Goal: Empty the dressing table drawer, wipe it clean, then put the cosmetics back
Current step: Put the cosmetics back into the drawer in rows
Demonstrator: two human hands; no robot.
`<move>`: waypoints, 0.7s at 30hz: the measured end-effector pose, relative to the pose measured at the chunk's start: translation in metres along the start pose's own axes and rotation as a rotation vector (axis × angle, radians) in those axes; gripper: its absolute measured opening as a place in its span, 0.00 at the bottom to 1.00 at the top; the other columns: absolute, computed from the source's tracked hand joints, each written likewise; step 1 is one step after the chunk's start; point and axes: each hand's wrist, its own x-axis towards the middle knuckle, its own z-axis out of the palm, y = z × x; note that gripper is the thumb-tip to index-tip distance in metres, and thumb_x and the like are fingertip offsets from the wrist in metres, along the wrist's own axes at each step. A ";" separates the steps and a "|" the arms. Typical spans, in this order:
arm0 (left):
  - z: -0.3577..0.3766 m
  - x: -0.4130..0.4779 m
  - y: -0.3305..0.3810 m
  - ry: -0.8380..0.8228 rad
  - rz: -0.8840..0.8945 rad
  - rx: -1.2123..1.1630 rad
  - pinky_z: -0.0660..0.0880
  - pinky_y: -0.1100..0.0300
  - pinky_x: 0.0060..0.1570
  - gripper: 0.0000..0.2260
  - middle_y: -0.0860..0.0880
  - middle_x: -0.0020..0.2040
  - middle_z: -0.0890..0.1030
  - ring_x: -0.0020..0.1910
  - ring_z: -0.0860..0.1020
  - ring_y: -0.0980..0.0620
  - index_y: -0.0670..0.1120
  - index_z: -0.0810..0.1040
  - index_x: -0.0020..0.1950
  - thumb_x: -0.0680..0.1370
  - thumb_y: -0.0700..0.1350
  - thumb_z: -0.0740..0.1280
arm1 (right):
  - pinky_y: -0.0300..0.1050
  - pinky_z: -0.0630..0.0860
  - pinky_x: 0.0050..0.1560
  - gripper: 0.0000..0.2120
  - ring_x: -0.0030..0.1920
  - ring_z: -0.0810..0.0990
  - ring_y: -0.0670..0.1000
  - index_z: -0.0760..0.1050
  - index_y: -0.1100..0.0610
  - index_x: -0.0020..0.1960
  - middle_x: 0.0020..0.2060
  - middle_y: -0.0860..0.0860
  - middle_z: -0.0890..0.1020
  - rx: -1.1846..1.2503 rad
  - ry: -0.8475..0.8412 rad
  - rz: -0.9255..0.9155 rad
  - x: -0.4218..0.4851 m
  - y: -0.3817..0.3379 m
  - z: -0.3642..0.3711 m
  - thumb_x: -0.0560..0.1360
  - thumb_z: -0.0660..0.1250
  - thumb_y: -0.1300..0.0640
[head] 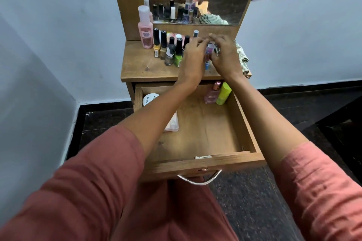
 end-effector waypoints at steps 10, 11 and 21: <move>0.001 0.005 -0.001 -0.035 0.027 0.060 0.75 0.53 0.52 0.12 0.41 0.59 0.73 0.55 0.75 0.45 0.38 0.74 0.59 0.75 0.34 0.63 | 0.29 0.66 0.47 0.16 0.53 0.77 0.56 0.76 0.64 0.59 0.54 0.61 0.77 0.019 0.049 0.011 -0.005 0.007 0.001 0.73 0.60 0.71; 0.000 0.006 0.000 -0.036 0.018 0.034 0.75 0.53 0.52 0.11 0.41 0.58 0.74 0.55 0.75 0.45 0.38 0.74 0.58 0.75 0.34 0.63 | 0.29 0.66 0.46 0.16 0.53 0.77 0.56 0.76 0.64 0.59 0.54 0.61 0.77 0.020 0.049 0.010 -0.005 0.007 0.001 0.73 0.60 0.70; 0.001 -0.009 0.012 -0.030 -0.046 -0.128 0.69 0.70 0.40 0.09 0.45 0.52 0.78 0.45 0.74 0.56 0.41 0.78 0.54 0.74 0.38 0.67 | 0.39 0.71 0.48 0.14 0.50 0.78 0.58 0.79 0.64 0.55 0.50 0.63 0.79 0.068 0.045 -0.012 -0.027 0.015 -0.026 0.71 0.64 0.70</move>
